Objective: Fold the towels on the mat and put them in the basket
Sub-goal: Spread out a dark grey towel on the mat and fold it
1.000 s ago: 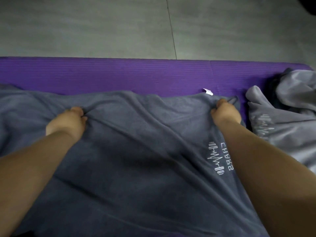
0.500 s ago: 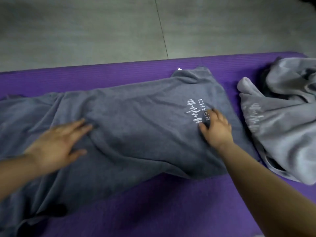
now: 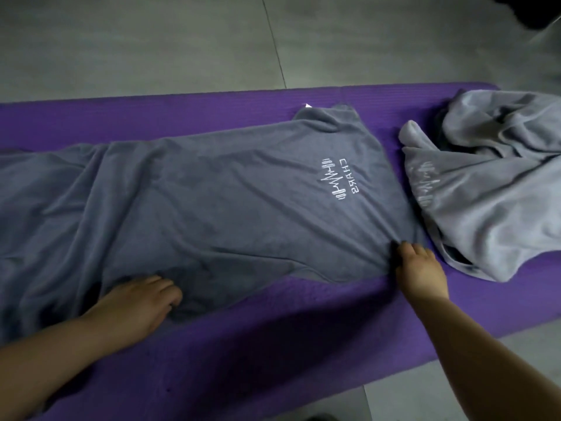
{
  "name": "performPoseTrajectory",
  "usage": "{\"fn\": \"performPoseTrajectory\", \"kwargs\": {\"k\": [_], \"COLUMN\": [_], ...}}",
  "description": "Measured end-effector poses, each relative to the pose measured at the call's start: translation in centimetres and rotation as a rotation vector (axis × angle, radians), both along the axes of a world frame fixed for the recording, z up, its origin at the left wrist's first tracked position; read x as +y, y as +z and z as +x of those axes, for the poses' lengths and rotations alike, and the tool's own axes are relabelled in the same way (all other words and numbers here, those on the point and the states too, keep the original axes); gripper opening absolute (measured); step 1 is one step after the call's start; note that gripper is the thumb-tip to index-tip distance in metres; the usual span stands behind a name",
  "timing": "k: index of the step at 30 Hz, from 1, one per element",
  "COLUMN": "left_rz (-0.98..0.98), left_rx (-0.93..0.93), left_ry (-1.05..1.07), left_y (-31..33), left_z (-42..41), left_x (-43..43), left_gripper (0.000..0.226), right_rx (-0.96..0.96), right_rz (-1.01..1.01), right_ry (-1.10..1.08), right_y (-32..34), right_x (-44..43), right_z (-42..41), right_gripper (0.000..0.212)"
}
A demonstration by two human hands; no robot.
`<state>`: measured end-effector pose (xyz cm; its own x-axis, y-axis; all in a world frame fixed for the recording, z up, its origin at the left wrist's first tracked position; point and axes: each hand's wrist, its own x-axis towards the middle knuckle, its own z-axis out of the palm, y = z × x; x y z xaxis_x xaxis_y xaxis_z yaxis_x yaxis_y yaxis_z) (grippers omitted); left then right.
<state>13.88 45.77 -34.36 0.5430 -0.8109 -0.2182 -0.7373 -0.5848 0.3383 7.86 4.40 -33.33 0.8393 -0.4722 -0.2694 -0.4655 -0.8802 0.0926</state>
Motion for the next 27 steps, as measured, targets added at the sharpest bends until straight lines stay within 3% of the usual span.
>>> {"fn": "performPoseTrajectory", "kwargs": {"k": [4,9,12,14,16,19,22,24,27], "left_rz": [0.038,-0.020,0.018,-0.016,0.018,0.014,-0.050,-0.184,-0.346], "left_rx": [-0.020,0.139,0.062,0.035,0.152,0.232,0.280,0.322,0.308], "left_ry": [-0.099,-0.005,0.277,0.652,1.079,1.455,1.656,1.731,1.774], "left_y": [1.6,3.0,4.1,5.3,6.1,6.3,4.4,2.6,0.2], "left_z": [-2.0,-4.3,-2.0,-0.6,-0.6,-2.4,-4.0,-4.3,-4.1], "left_x": [-0.2,2.5,7.7,11.9,16.0,20.3,21.7,22.0,22.8], "left_gripper": [0.012,0.026,0.030,0.026,0.033,0.046,0.052,0.045,0.031], "right_rx": [0.172,0.388,0.305,0.261,0.245,0.220,0.212,0.283,0.215], "right_rz": [0.001,0.003,0.034,0.068,0.106,0.135,0.183,0.206,0.194], "right_ry": [-0.050,0.027,0.257,0.388,0.535,0.766,0.906,0.961,1.059], "right_y": [1.4,1.5,2.2,3.4,4.1,5.2,5.7,5.9,5.1], "right_x": [-0.9,-1.8,0.8,4.1,8.1,15.2,22.3,26.3,31.1], "right_z": [-2.8,-6.9,-3.4,0.6,4.3,9.1,12.3,13.4,14.3], "right_gripper": [0.040,0.028,0.044,0.041,0.035,0.045,0.044,0.040,0.038]}}
